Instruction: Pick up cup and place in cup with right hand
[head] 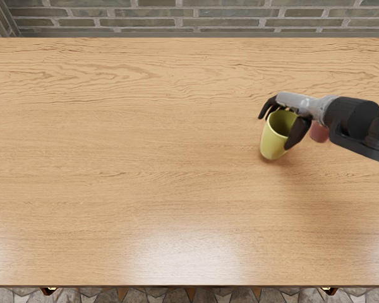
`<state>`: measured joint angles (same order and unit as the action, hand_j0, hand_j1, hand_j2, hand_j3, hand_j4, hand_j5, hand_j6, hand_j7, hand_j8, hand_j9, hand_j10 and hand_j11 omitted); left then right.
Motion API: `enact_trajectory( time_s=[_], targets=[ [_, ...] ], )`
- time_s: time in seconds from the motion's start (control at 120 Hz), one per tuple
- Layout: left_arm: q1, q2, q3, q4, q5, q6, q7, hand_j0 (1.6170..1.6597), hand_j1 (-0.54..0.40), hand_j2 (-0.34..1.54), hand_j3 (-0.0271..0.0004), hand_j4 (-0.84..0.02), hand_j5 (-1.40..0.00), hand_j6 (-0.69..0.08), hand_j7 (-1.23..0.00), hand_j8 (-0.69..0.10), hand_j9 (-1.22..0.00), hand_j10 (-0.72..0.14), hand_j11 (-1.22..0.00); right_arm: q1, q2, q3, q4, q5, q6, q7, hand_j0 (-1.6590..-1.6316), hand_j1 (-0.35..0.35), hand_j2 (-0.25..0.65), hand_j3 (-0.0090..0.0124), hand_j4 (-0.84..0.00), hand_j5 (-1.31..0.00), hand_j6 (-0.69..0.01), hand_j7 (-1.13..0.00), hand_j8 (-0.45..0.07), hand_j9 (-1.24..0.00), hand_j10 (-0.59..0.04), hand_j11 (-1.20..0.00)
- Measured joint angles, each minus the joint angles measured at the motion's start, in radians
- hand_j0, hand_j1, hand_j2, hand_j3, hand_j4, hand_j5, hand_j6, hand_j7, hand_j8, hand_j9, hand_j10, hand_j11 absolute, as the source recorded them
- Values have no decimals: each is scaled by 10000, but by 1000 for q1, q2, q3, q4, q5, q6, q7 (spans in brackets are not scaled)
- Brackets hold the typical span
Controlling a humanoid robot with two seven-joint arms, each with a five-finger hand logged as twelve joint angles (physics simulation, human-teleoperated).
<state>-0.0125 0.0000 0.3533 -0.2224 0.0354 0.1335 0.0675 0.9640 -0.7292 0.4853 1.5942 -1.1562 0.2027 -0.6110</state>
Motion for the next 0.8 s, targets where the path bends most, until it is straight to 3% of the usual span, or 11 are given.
enact_trajectory(
  time_s=[0.142, 0.275, 0.425, 0.567, 0.675, 0.8],
  targets=[
    [0, 0, 0, 0, 0, 0, 0, 16581, 3490, 0, 0, -1, 0, -2, 0, -1, 0, 0, 0, 34, -42, 15, 17, 51, 54, 0, -16561, 799, -52, 7, -4298, -5725, -3744, -5661, -2773, -5703, -3418, -5683],
    [-1, 0, 0, 0, 0, 0, 0, 16581, 3490, 0, 0, -1, 0, -2, 0, -1, 0, 0, 0, 83, -71, 20, 35, 111, 95, 0, -16559, 741, -119, -9, -4273, -5737, -3806, -5653, -2833, -5671, -3496, -5670],
    [-1, 0, 0, 0, 0, 0, 0, 16581, 3491, 0, 0, -2, 0, -2, 0, -1, 0, -1, 0, 133, -122, 42, 45, 183, 163, 0, -16562, 705, -112, 5, -4238, -5747, -3846, -5642, -2839, -5646, -3511, -5650],
    [-1, 0, 0, 0, 0, 0, 0, 16581, 3491, 0, 0, -2, 0, -3, 0, -2, 0, -1, 0, 149, -153, 80, 45, 219, 208, 0, -16560, 707, -176, -12, -4231, -5741, -3847, -5636, -2893, -5634, -3547, -5631],
    [-1, 0, 0, 0, 0, 0, 0, 16581, 3491, 0, 0, -2, 0, -3, 0, -2, 0, -1, 0, 155, -190, 99, 45, 231, 225, 0, -16558, 691, -150, 4, -4233, -5733, -3852, -5631, -2856, -5625, -3535, -5616],
    [-1, 0, 0, 0, 0, 0, 0, 16581, 3490, 0, 0, -2, 0, -2, 0, -2, 0, -1, 0, 157, -225, 125, 43, 253, 249, 0, -16559, 708, -180, -9, -4243, -5700, -3847, -5615, -2895, -5596, -3546, -5607]
  ],
)
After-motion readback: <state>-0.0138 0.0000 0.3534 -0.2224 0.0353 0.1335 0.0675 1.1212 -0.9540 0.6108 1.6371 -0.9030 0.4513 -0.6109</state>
